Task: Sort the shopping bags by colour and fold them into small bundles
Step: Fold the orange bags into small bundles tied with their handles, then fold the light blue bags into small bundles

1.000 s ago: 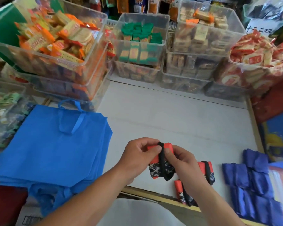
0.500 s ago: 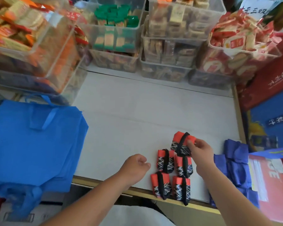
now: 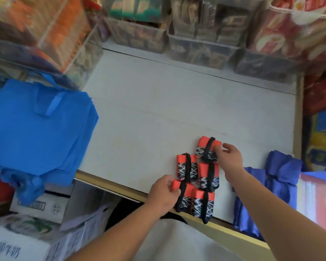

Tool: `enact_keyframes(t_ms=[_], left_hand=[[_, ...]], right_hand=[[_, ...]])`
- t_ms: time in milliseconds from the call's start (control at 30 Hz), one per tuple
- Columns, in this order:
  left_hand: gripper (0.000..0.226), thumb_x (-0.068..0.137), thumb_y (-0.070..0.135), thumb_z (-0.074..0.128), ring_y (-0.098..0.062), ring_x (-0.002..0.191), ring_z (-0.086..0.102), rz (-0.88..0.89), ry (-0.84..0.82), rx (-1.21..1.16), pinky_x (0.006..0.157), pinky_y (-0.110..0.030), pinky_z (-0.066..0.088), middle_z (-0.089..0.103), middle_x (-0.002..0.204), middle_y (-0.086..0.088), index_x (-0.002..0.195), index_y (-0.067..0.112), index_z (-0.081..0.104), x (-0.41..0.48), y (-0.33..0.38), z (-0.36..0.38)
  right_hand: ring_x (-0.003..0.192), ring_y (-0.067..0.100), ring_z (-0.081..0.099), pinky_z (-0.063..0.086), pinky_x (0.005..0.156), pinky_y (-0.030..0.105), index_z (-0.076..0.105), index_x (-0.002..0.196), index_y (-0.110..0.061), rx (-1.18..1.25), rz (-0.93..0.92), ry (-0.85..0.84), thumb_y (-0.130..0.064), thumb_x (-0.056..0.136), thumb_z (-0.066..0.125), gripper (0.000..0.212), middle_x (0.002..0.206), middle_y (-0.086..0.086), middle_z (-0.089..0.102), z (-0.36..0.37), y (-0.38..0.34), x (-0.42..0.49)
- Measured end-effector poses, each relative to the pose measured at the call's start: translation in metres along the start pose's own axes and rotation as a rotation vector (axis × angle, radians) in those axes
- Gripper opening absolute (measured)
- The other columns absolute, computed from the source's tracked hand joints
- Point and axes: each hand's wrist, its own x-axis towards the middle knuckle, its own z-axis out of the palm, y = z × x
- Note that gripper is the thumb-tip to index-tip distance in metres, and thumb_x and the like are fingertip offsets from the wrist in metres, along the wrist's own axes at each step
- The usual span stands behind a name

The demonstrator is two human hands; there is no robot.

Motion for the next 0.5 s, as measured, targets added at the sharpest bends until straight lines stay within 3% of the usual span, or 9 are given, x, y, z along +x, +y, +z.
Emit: enact_keyframes(t_ms=[100, 200, 300, 400, 500], left_hand=[[0.019, 0.091, 0.019, 0.068, -0.007, 0.100, 0.066, -0.029, 0.012, -0.021, 0.098, -0.031, 0.052, 0.070, 0.106, 0.010, 0.110, 0.024, 0.066, 0.000, -0.002, -0.002], [0.033, 0.094, 0.024, 0.068, -0.012, 0.110, 0.061, -0.066, 0.033, -0.065, 0.099, -0.026, 0.046, 0.065, 0.118, 0.004, 0.126, 0.022, 0.060, -0.001, -0.007, -0.020], [0.032, 0.096, 0.028, 0.068, -0.012, 0.109, 0.060, -0.062, 0.098, -0.110, 0.092, -0.021, 0.042, 0.065, 0.117, 0.004, 0.126, 0.021, 0.060, -0.005, -0.014, -0.051], [0.025, 0.099, 0.029, 0.065, -0.010, 0.110, 0.058, -0.068, 0.155, -0.174, 0.092, -0.022, 0.041, 0.061, 0.112, 0.012, 0.123, 0.026, 0.058, -0.008, -0.022, -0.091], [0.025, 0.099, 0.028, 0.065, -0.010, 0.108, 0.058, -0.059, 0.228, -0.200, 0.094, -0.025, 0.046, 0.061, 0.110, 0.013, 0.123, 0.025, 0.061, -0.005, -0.040, -0.141]], right_hand=[[0.108, 0.021, 0.059, 0.043, 0.089, 0.031, 0.054, 0.142, -0.011, -0.098, -0.076, -0.006, -0.038, 0.098, 0.064, 0.053, 0.126, 0.005, 0.063, -0.011, 0.001, -0.016], [0.121, 0.017, 0.056, 0.042, 0.098, 0.030, 0.057, 0.138, -0.014, -0.234, -0.266, 0.020, -0.039, 0.100, 0.059, 0.045, 0.134, 0.001, 0.060, -0.015, 0.001, -0.042], [0.111, 0.010, 0.060, 0.046, 0.095, 0.030, 0.065, 0.127, -0.021, -0.266, -0.393, -0.065, -0.031, 0.099, 0.061, 0.030, 0.123, -0.005, 0.064, 0.003, -0.009, -0.080], [0.095, -0.003, 0.064, 0.052, 0.085, 0.024, 0.070, 0.108, -0.030, -0.306, -0.439, -0.259, -0.030, 0.098, 0.062, 0.012, 0.101, -0.016, 0.071, 0.040, -0.025, -0.119], [0.086, -0.007, 0.064, 0.050, 0.077, 0.015, 0.072, 0.102, -0.029, -0.362, -0.441, -0.435, -0.031, 0.099, 0.062, 0.010, 0.091, -0.017, 0.072, 0.084, -0.041, -0.148]])
